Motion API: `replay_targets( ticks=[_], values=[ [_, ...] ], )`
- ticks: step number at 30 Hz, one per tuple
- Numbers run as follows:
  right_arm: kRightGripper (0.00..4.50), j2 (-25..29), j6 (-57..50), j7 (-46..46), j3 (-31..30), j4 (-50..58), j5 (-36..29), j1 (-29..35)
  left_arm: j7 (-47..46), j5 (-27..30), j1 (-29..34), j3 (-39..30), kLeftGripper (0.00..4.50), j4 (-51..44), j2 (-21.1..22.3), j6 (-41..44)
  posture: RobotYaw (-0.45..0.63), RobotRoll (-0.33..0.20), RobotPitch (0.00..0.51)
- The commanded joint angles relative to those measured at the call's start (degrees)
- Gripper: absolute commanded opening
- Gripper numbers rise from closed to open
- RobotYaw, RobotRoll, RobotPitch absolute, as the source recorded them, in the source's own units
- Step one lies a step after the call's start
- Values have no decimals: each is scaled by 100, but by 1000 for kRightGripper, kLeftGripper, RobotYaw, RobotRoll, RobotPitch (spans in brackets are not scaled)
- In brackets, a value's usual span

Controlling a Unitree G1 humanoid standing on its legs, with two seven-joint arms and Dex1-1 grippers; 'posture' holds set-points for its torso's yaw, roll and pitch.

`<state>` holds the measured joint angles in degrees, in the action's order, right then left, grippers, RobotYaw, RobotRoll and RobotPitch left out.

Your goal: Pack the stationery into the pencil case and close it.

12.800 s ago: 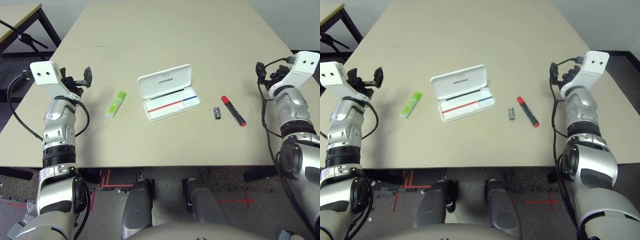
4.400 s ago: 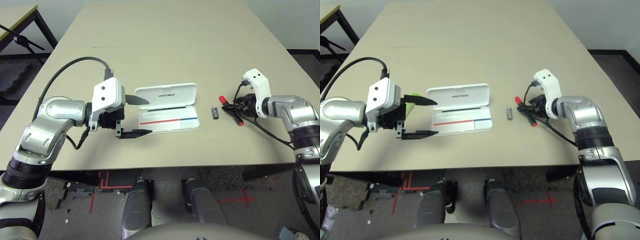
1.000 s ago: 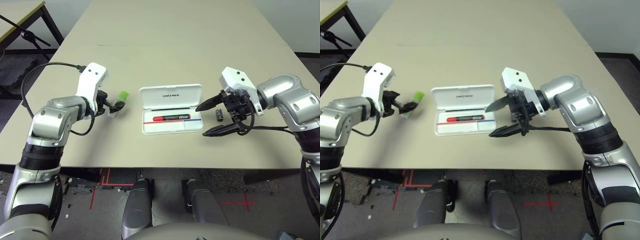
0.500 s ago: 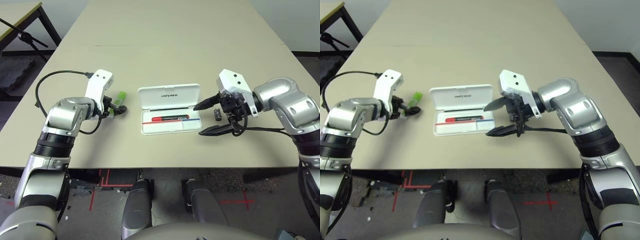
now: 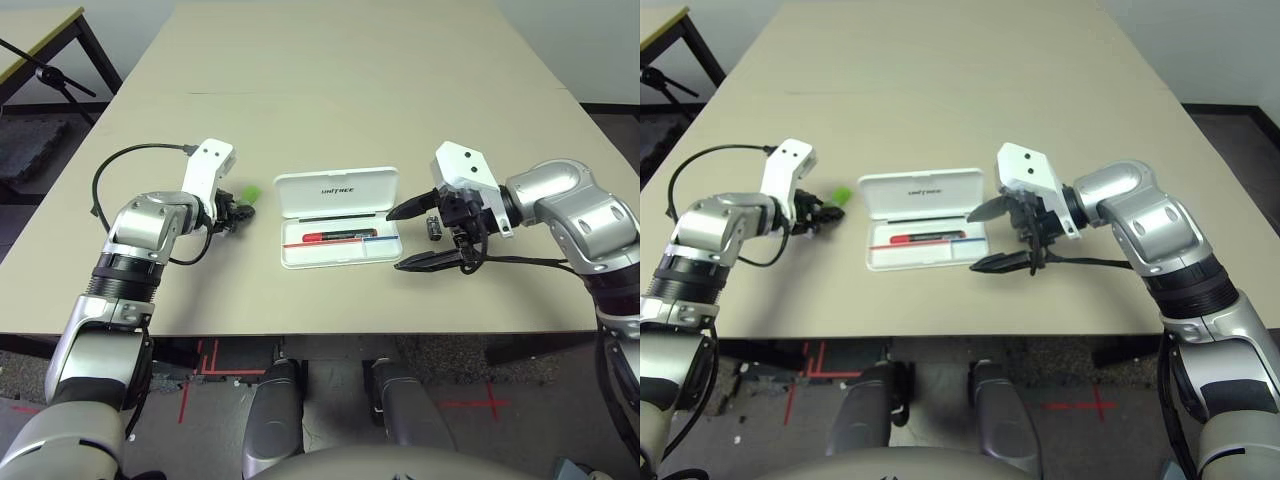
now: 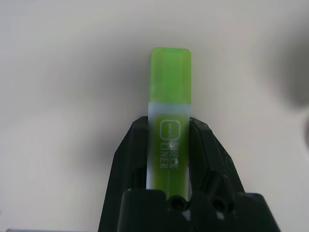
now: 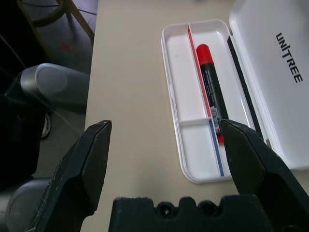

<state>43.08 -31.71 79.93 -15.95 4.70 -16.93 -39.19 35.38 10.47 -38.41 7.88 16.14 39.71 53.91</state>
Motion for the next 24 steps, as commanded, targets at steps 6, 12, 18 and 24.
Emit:
replay_targets(
  ticks=[6,12,18,24],
  values=[
    [4500,-44,159,-9,-146,-44,151,-19,939,-67,1058,-168,1085,-625,1335,-717,2,0,162],
    [4500,-138,328,14,-224,-221,248,-102,2207,245,2230,-853,1085,-1108,2176,-2307,28,0,162],
    [4500,-229,526,75,-288,-449,364,-201,3103,776,3048,-1510,1085,-1990,2568,-2675,50,0,162],
    [4500,-272,682,163,-366,-612,472,-299,3145,939,3047,-1489,1085,-3002,2617,-2303,55,0,160]
  ],
)
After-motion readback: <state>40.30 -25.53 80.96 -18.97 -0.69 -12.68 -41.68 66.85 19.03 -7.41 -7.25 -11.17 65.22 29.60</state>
